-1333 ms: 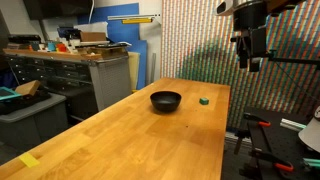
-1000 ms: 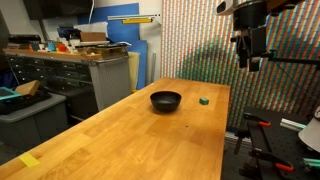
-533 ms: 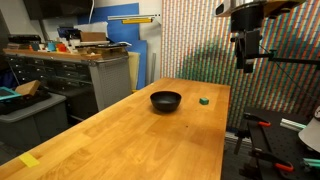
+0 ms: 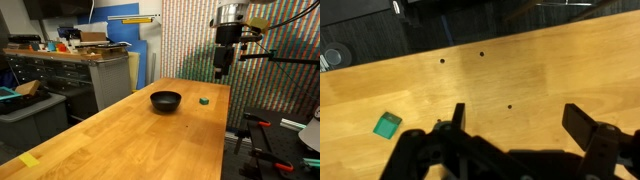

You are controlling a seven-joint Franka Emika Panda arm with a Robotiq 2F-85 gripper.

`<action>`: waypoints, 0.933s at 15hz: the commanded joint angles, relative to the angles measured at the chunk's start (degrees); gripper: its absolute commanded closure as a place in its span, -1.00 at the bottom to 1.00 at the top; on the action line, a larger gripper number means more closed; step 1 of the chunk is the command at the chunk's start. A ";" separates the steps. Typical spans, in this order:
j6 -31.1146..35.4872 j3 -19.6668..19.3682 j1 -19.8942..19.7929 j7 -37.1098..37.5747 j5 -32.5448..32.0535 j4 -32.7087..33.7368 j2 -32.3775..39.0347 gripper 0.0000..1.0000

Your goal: Put the green block inside the black bowl

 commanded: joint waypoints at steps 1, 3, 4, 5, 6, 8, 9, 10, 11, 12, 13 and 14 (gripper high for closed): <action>5.38 0.92 -3.74 6.44 -2.19 0.05 3.27 -1.00; 8.28 0.91 -5.77 9.38 -3.95 0.04 5.22 -1.00; 10.05 0.77 -7.01 10.82 -5.23 0.02 6.45 -1.00; 11.62 0.57 -8.11 12.10 -6.35 0.01 7.57 -1.00; 12.82 0.39 -9.09 13.22 -7.37 0.00 8.65 -1.00; 15.76 -0.40 -11.28 14.44 -9.73 0.06 11.42 -1.00; 16.85 -0.84 -12.19 14.68 -10.81 0.26 12.96 -1.00; 18.38 -1.17 -13.02 15.26 -11.73 0.36 14.39 -1.00; 20.48 -1.74 -13.75 15.42 -12.66 0.45 16.18 -1.00; 22.18 -2.24 -14.34 15.81 -13.49 0.66 17.82 -1.00; 24.33 -2.75 -15.04 16.41 -14.67 0.94 19.74 -1.00; 26.57 -3.37 -15.46 16.81 -15.62 1.18 21.42 -1.00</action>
